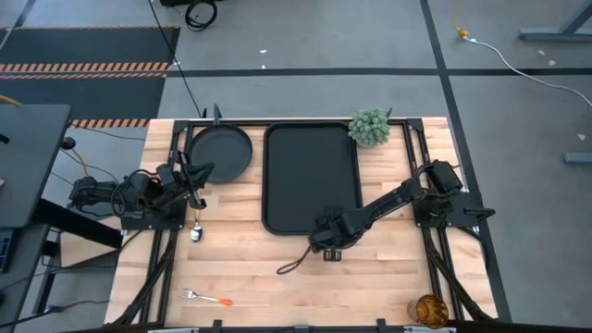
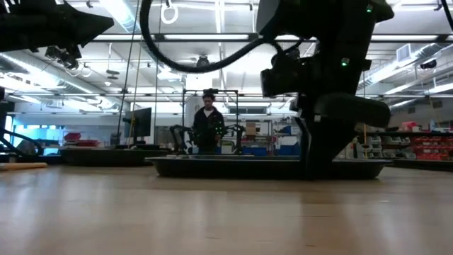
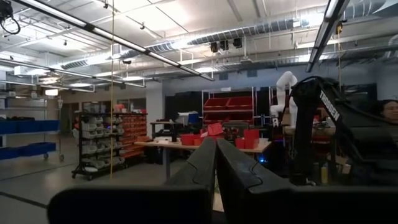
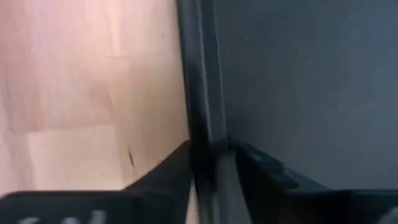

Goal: Pick and place plate/cup/fork/spoon on tray
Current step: Move the black serving tray to the center of the table

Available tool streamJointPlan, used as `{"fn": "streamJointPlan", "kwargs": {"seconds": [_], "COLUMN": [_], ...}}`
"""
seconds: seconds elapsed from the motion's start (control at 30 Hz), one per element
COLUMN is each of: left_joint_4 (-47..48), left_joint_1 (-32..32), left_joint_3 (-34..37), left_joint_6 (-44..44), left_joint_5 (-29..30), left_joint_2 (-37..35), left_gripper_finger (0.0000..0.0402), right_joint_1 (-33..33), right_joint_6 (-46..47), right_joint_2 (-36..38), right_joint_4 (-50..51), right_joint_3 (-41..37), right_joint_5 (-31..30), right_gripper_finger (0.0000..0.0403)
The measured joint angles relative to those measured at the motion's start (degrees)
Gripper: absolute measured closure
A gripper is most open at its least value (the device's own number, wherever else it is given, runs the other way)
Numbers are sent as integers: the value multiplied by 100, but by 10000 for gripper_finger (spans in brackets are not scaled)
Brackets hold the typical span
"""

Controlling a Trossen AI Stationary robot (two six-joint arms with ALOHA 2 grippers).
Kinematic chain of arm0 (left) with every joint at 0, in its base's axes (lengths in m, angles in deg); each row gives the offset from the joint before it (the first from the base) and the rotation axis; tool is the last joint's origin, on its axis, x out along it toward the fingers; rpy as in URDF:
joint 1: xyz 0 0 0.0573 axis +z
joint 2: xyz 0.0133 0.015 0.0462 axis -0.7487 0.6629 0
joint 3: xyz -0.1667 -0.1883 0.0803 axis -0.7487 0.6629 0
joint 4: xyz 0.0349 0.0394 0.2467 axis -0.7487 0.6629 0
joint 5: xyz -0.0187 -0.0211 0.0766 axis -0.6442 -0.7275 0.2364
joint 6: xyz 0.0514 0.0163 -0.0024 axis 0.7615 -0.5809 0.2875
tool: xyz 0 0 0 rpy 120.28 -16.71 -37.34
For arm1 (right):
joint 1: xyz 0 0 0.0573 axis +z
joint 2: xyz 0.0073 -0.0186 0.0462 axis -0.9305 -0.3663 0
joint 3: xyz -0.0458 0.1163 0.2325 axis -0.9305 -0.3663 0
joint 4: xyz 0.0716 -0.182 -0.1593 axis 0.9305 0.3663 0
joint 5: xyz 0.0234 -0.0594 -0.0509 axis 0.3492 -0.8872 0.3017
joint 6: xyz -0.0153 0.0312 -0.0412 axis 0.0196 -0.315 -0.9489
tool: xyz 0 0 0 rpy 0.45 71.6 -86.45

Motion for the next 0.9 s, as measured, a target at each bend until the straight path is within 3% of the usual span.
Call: {"fn": "streamJointPlan", "kwargs": {"seconds": [0.1, 0.23, 0.43, 0.7, 0.9], "left_joint_4": [0, 1, -1, -2, -17], "left_joint_1": [0, 0, 0, 0, 0], "left_joint_3": [-1, 1, 0, 1, 0], "left_joint_6": [-2, 2, 1, 0, -1], "left_joint_5": [0, 2, 2, 0, 0], "left_joint_2": [0, 0, 0, 0, 0], "left_gripper_finger": [381, 381, 381, 381, 381], "right_joint_1": [-79, -17, 193, 521, 716], "right_joint_6": [401, 940, 2569, 5142, 5849], "right_joint_2": [20, 9, 7, -24, -25], "right_joint_4": [30, 20, 432, 2325, 2497], "right_joint_3": [15, 154, 954, 2314, 2545], "right_joint_5": [23, -4, -83, 279, 538], "right_gripper_finger": [349, 349, 349, 351, 351]}}
